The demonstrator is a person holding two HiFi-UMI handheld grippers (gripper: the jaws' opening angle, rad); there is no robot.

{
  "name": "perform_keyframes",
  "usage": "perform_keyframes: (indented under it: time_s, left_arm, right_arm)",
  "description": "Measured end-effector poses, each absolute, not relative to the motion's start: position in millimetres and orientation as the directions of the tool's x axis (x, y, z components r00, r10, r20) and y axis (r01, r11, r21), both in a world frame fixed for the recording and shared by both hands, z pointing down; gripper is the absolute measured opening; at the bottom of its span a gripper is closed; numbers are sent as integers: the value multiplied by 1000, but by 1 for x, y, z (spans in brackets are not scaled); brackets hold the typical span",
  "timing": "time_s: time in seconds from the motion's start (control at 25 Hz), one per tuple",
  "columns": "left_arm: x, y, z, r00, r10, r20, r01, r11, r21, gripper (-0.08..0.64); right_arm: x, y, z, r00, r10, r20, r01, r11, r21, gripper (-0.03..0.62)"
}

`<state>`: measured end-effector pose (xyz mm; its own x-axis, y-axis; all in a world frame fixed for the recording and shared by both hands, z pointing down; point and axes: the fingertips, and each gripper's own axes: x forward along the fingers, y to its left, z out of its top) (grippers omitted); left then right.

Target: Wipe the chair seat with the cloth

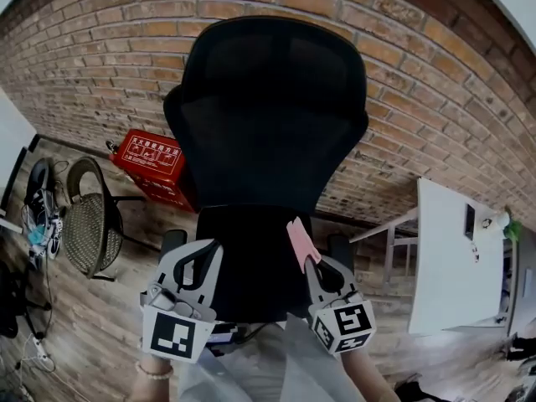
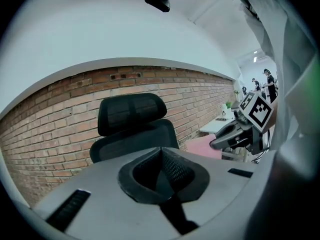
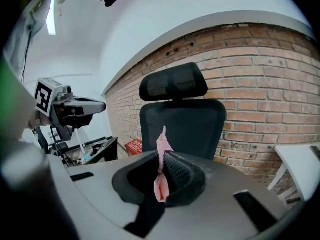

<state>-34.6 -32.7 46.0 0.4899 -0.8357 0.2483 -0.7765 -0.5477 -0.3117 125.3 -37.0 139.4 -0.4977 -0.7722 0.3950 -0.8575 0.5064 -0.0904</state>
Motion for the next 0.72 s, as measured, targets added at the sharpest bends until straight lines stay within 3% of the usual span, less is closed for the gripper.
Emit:
perform_keyframes:
  time_s: [0.72]
  left_arm:
    - [-56,-26,57,492,-831,260,-799,-550,-245,18]
  right_arm:
    - [94,-37,126,-520,-768,375,-833,552,-25,49]
